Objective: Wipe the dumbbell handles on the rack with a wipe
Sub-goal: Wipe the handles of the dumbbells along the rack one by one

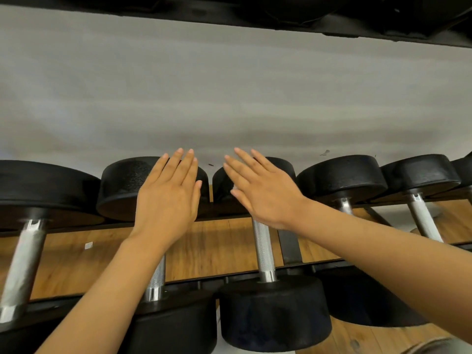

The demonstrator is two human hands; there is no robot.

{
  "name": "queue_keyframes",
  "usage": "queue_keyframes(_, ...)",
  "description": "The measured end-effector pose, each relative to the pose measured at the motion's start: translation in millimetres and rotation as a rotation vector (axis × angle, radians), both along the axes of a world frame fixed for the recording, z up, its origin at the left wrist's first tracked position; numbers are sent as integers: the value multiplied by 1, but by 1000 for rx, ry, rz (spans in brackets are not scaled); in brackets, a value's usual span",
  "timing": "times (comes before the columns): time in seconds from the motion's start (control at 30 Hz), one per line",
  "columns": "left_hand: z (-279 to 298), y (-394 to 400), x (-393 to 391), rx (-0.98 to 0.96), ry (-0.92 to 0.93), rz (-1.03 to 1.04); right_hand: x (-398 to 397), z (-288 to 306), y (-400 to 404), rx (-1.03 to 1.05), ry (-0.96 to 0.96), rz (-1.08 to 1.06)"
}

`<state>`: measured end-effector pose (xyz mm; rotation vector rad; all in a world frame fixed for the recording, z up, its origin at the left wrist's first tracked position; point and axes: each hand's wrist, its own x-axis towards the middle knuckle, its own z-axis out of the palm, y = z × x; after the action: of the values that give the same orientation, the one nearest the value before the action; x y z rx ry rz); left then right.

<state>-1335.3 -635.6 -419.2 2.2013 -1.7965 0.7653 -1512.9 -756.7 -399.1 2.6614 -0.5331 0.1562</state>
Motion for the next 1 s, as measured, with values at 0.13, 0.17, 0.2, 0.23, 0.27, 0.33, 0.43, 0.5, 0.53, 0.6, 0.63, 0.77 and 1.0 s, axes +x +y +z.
queue_keyframes(0.13,-1,-4,2,-34,12,0,-24,9,-9,137,-85,-129)
queue_keyframes(0.17,-1,-5,2,-34,14,5,-20,11,-8,184,-101,-176)
queue_keyframes(0.2,0,-5,1,-31,19,10,-13,11,-5,223,-117,-216)
queue_keyframes(0.23,0,-5,0,-30,23,15,-3,10,-1,233,-135,-236)
queue_keyframes(0.27,0,-5,0,-33,21,20,8,8,3,203,-144,-230)
queue_keyframes(0.33,0,-4,-2,-47,15,29,25,1,12,91,-106,-174)
queue_keyframes(0.43,-2,0,-2,-80,24,25,30,-8,18,-52,60,-78)
queue_keyframes(0.5,-3,4,-1,-96,31,15,20,-5,16,-95,105,7)
queue_keyframes(0.53,-3,5,0,-103,34,11,13,-2,13,-103,116,44)
queue_keyframes(0.6,-4,5,1,-110,37,8,-3,3,3,-94,96,75)
queue_keyframes(0.63,-4,5,1,-112,37,9,-9,5,-1,-82,71,65)
queue_keyframes(0.77,-5,3,2,-132,47,11,15,9,10,-15,-2,-128)
queue_keyframes(1.0,-3,6,2,-127,49,0,34,-9,22,-175,220,12)
